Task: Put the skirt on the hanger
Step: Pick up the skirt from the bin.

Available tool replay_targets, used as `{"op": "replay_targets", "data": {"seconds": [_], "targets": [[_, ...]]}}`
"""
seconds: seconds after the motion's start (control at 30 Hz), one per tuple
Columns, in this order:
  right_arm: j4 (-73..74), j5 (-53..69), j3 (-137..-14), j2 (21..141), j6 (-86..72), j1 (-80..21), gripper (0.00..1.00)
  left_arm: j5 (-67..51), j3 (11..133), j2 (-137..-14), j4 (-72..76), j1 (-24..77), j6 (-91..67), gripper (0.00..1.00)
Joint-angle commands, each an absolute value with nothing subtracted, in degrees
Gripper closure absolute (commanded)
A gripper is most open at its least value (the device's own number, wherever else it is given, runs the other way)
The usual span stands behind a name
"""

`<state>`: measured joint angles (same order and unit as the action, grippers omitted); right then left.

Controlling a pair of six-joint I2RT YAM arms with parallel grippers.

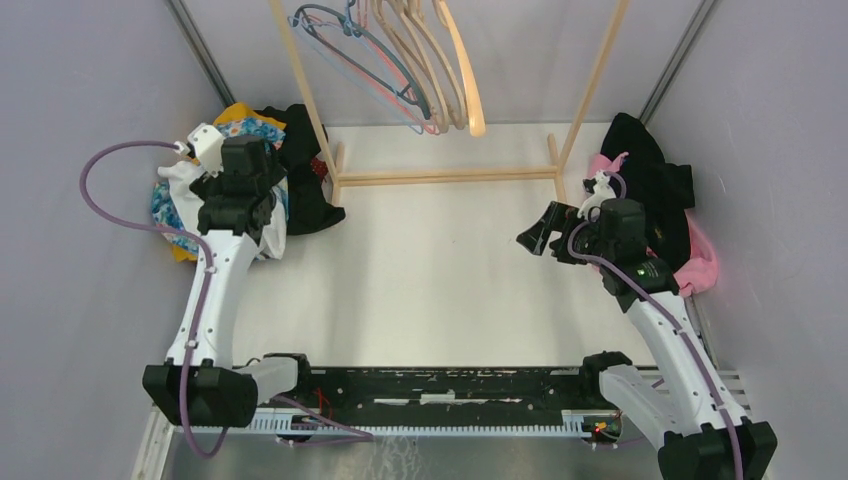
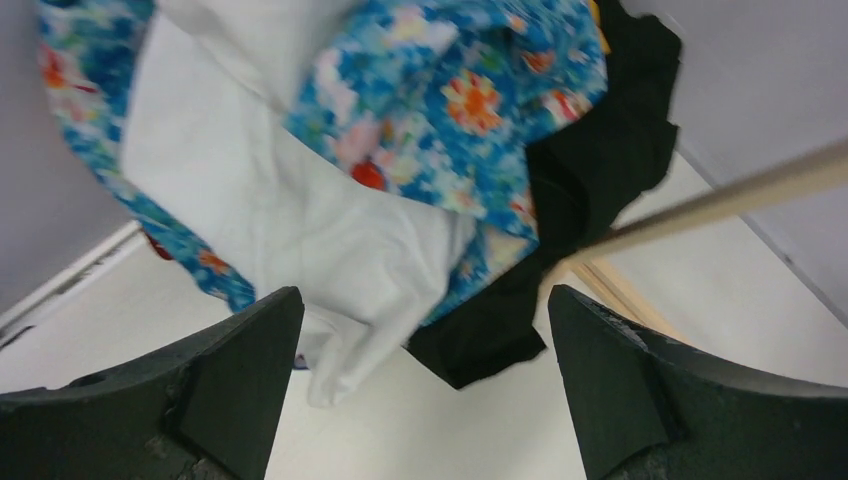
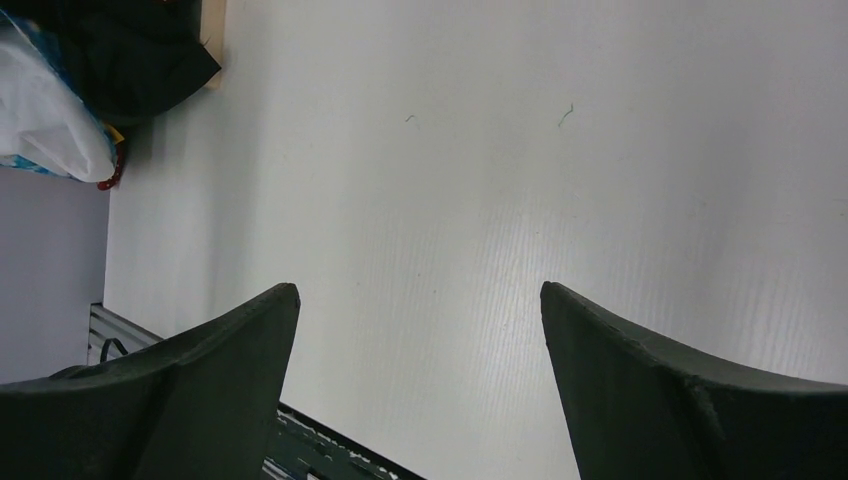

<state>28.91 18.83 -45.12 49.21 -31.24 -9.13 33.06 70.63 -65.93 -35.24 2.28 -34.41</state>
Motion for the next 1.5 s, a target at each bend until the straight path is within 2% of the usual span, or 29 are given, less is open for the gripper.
{"op": "replay_targets", "data": {"seconds": [0.0,0.27,0.63,0.7,0.8,1.0,1.07,1.1,1.13,1.17,1.33,1.47], "targets": [[22.75,22.57,-46.29,50.30,-32.10,-9.05,0.04,46.00,78.49,-70.83,-41.18,-1.07,-35.40,0.01],[18.46,28.28,-46.35,54.80,-33.64,-9.04,0.04,44.67,85.67,-83.17,-44.95,-6.17,-39.55,0.01],[17.99,28.83,-45.54,58.42,-32.95,-9.49,0.06,46.92,92.19,-95.80,-43.52,-7.14,-34.39,0.01],[18.24,28.76,-45.98,59.05,-33.04,-9.93,0.07,45.92,92.30,-96.08,-43.33,-7.29,-34.16,0.09],[19.36,28.23,-47.00,58.82,-33.13,-10.74,0.08,45.39,92.11,-95.68,-42.47,-7.35,-33.37,0.32],[22.32,25.72,-49.73,58.40,-32.10,-12.94,0.08,42.88,92.19,-94.79,-39.52,-7.83,-32.42,0.48],[23.14,25.26,-50.42,58.61,-31.86,-13.53,0.08,41.90,92.77,-95.21,-38.95,-7.92,-31.75,0.62],[23.46,25.10,-50.66,58.56,-31.76,-13.81,0.08,41.15,93.25,-95.54,-39.12,-8.07,-31.51,0.74],[23.82,24.93,-50.82,58.42,-31.67,-14.06,0.09,39.99,93.90,-95.88,-39.55,-8.20,-31.47,0.91],[24.15,24.62,-50.95,58.26,-31.60,-14.36,0.09,39.04,94.37,-95.99,-40.08,-8.22,-31.53,0.96],[25.15,23.80,-51.56,57.48,-31.31,-14.92,0.08,33.51,94.44,-92.33,-40.30,-8.09,-30.80,0.97],[26.09,23.44,-52.38,57.35,-30.71,-15.29,0.09,23.52,94.91,-87.08,-40.59,-8.09,-29.27,0.97]]}}
